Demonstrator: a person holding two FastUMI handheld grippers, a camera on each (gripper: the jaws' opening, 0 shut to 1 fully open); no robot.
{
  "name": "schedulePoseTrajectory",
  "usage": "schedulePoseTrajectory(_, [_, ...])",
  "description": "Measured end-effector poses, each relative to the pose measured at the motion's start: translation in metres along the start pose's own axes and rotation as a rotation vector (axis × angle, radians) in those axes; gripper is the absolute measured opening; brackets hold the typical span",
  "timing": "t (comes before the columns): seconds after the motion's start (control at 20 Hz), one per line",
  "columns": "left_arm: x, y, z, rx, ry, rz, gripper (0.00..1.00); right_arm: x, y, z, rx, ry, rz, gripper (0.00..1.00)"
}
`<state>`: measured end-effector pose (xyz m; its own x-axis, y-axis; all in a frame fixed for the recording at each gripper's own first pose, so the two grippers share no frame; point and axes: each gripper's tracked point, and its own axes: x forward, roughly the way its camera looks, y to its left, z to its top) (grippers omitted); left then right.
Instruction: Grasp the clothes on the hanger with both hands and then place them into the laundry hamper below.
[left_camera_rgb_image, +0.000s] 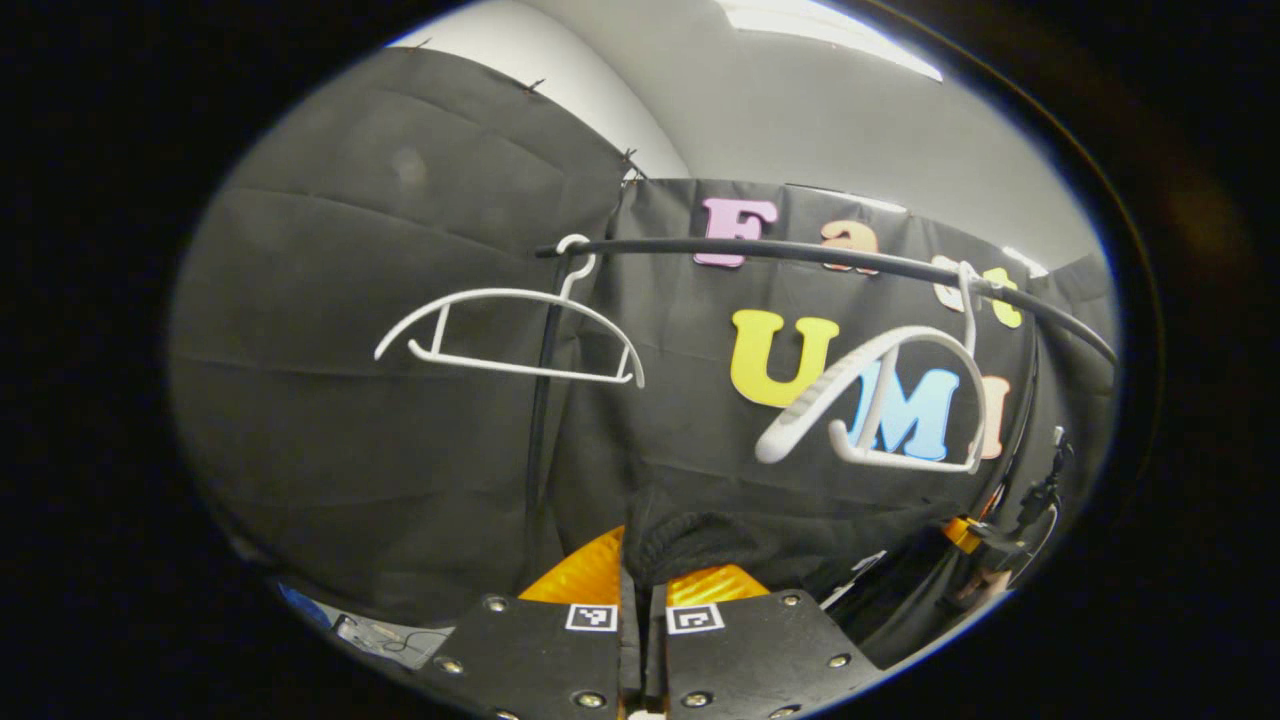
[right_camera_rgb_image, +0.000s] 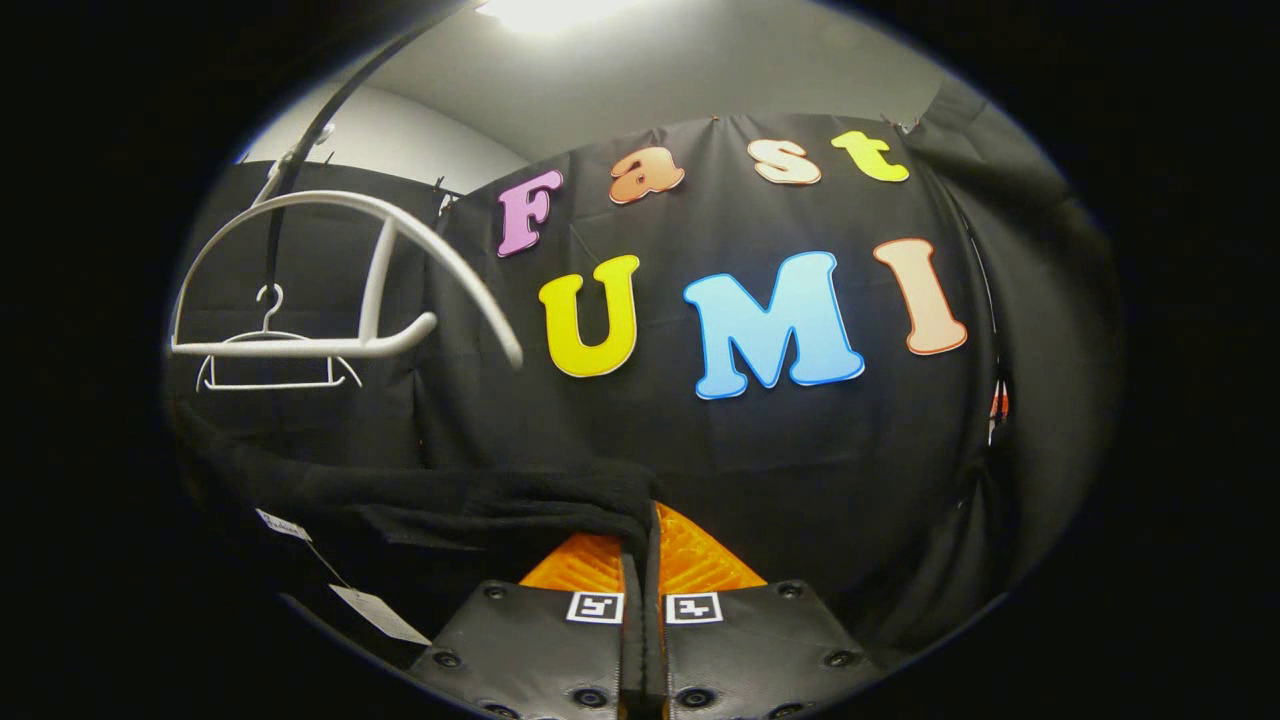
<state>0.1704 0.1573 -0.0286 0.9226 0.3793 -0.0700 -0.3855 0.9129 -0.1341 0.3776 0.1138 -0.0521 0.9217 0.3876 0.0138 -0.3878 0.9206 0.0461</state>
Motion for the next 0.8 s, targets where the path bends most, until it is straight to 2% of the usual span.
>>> schedulePoseTrajectory(0.1, [-0.011,0.003,-0.014,-0.006,0.034,0.013,0.05,-0.013,-0.001,-0.009,0.004,0.020,-0.007,0.01])
schedulePoseTrajectory(0.25, [-0.029,0.015,-0.037,0.050,0.112,0.027,0.03,-0.036,0.002,-0.026,0.024,0.070,-0.025,0.01])
schedulePoseTrajectory(0.35, [-0.037,0.022,-0.049,0.089,0.157,0.016,0.05,-0.054,0.005,-0.035,0.031,0.107,-0.041,0.02])
schedulePoseTrajectory(0.4, [-0.037,0.024,-0.056,0.100,0.172,0.008,0.02,-0.064,0.006,-0.039,0.026,0.124,-0.053,0.01])
schedulePoseTrajectory(0.45, [-0.039,0.024,-0.063,0.097,0.185,-0.007,0.05,-0.077,0.007,-0.045,0.017,0.153,-0.071,0.01])
schedulePoseTrajectory(0.6, [-0.043,0.025,-0.078,0.087,0.222,-0.058,0.03,-0.119,0.020,-0.055,0.041,0.213,-0.108,0.00])
schedulePoseTrajectory(0.8, [-0.064,0.031,-0.102,0.115,0.283,-0.165,0.05,-0.170,0.042,-0.061,-0.009,0.262,-0.155,0.02])
